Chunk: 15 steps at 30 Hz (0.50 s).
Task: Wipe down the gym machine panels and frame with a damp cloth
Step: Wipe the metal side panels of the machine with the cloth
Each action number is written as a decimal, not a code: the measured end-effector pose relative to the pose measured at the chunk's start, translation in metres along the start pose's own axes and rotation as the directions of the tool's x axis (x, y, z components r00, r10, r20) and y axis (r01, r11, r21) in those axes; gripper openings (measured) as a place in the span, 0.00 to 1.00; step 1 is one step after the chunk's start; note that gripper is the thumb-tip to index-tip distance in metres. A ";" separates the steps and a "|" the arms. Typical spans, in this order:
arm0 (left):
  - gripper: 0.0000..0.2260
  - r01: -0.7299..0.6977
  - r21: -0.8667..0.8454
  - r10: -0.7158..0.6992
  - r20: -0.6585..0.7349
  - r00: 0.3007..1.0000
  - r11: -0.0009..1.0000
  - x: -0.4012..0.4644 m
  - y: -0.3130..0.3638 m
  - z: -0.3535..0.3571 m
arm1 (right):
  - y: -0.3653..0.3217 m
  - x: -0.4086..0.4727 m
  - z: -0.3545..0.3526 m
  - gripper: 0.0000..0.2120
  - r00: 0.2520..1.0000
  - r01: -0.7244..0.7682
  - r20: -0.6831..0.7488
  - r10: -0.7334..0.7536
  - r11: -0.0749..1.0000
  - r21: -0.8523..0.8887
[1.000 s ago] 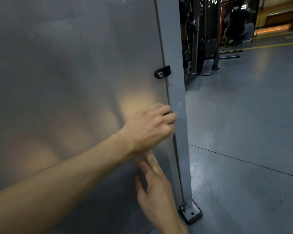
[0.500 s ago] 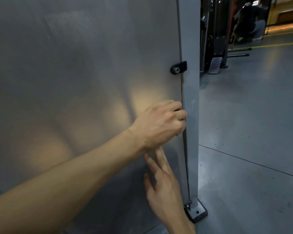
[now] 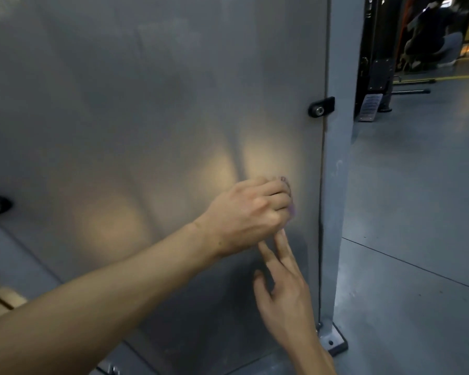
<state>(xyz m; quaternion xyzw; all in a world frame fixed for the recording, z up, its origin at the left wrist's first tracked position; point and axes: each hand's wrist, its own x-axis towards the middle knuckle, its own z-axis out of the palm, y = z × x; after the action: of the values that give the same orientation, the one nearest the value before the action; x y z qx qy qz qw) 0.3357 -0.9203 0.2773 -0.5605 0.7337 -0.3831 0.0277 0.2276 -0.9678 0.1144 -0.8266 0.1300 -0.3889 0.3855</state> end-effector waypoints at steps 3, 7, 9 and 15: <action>0.18 0.006 -0.001 -0.006 0.007 1.000 1.000 -0.046 0.004 -0.021 | -0.005 0.000 -0.001 0.37 1.000 0.024 0.001 -0.024 0.999 -0.023; 0.19 0.051 0.081 -0.049 -0.023 0.999 0.995 -0.065 0.013 -0.028 | -0.012 -0.002 0.002 0.38 1.000 0.000 0.012 0.000 0.999 -0.046; 0.18 0.071 0.085 -0.070 -0.016 0.997 0.994 -0.055 0.019 -0.023 | -0.017 -0.004 0.004 0.38 0.999 -0.038 -0.007 0.038 0.998 -0.041; 0.21 0.050 0.100 -0.050 0.001 0.999 0.994 -0.103 0.011 -0.053 | -0.027 -0.010 0.012 0.40 0.999 0.040 0.011 -0.040 0.999 -0.021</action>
<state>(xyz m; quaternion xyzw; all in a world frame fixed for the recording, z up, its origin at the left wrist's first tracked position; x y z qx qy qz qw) 0.3397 -0.8040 0.2682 -0.5773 0.6993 -0.4187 0.0475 0.2273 -0.9378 0.1244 -0.8351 0.1158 -0.3908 0.3694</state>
